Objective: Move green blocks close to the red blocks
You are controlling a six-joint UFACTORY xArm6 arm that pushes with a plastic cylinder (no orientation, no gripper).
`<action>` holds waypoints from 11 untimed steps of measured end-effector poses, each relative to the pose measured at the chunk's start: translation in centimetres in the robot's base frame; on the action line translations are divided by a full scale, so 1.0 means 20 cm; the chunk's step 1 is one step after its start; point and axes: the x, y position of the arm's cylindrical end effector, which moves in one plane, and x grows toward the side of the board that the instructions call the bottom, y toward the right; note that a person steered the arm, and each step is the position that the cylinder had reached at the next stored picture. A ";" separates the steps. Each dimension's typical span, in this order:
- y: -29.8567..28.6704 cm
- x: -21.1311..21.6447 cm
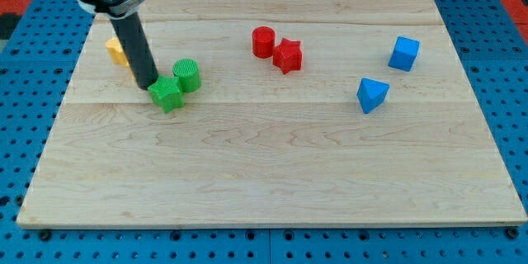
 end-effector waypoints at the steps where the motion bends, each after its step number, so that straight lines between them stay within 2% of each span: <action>1: 0.20 0.00; 2: 0.29 -0.17; 3: 0.50 -0.17; 4: 0.48 -0.13; 5: 0.49 0.23; 6: 0.40 0.46; 7: 0.01 0.30; 8: 0.02 0.21; 9: 0.26 0.27; 11: 0.45 0.01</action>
